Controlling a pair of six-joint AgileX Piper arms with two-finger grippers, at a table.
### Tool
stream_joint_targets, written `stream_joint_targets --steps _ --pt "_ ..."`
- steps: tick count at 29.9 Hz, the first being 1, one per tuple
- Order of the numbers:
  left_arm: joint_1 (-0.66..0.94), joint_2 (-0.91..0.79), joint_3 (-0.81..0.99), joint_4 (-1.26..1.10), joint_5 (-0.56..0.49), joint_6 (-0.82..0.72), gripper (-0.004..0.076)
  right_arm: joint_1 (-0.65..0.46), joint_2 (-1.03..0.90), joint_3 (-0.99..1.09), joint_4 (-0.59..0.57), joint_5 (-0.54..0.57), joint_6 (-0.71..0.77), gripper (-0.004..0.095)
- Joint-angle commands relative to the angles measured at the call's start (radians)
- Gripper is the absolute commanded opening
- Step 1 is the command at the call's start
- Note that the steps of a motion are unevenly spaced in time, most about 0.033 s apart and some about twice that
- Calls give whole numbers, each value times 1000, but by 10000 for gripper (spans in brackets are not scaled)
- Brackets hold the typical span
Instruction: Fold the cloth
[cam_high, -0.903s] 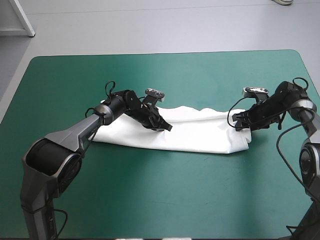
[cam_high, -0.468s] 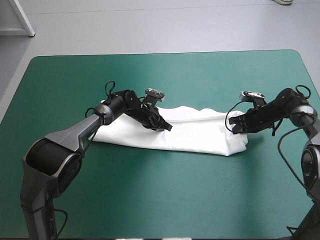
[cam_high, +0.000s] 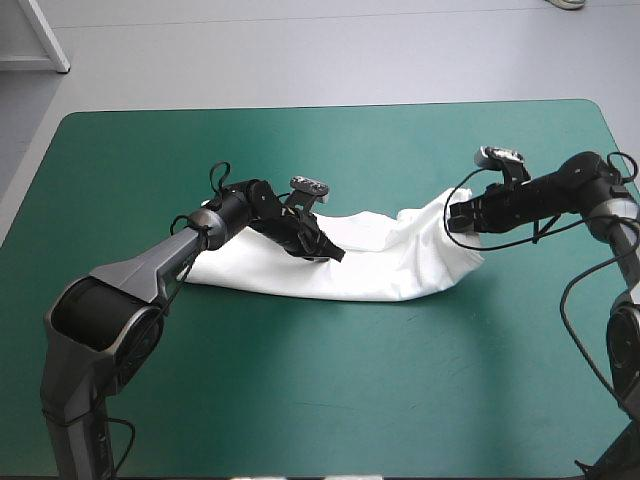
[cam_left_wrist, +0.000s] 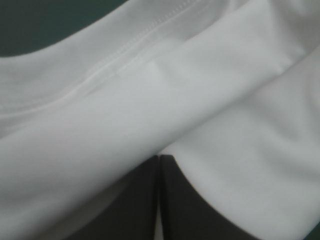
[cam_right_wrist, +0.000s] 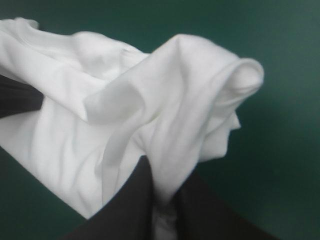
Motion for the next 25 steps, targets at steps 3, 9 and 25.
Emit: stream_joint_targets --steps 3,9,25 --pt "-5 -22 -9 -7 -27 -2 19 8 -66 -150 92 89 19 -11" --pt "-2 -127 -126 227 43 -81 19 109 -64 -246 71 91 70 -11" --pt "96 -547 -621 830 451 -270 19 501 139 -575 52 10 212 -11"
